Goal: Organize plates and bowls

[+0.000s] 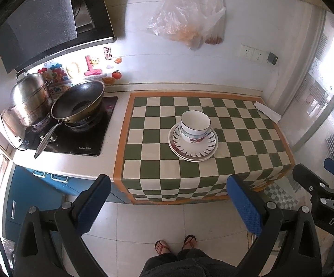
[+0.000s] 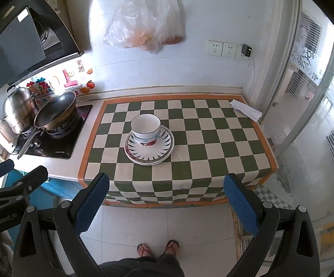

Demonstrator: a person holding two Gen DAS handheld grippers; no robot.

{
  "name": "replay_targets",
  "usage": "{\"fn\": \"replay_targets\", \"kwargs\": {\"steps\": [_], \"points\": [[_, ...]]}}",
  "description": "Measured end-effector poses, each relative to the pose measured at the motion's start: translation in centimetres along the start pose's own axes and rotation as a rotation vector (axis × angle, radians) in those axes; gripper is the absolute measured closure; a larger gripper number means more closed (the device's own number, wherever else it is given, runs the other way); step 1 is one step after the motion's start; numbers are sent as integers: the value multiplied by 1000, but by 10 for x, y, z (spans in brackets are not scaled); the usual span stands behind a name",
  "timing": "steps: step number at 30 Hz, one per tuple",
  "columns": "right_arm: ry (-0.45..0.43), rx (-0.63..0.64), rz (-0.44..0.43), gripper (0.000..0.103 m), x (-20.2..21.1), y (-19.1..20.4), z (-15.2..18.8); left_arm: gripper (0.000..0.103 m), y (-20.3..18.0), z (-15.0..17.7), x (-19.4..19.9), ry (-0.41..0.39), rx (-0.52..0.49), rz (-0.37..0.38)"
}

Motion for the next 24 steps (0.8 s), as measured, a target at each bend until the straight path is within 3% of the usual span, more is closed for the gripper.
{"fn": "replay_targets", "kwargs": {"steps": [24], "points": [[5, 9, -6, 2, 0, 2, -1, 0, 5, 6, 3, 2, -4, 1]]}}
Point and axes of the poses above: each gripper's, at about its wrist camera, not at the fingertips, and x roughly against the way its jaws point, y to its left, z to its underside, the point moved 5 cm from there along -x, roughly the way its jaws point, and after that the axes turned 6 degrees about x, right-handed, at the moved point
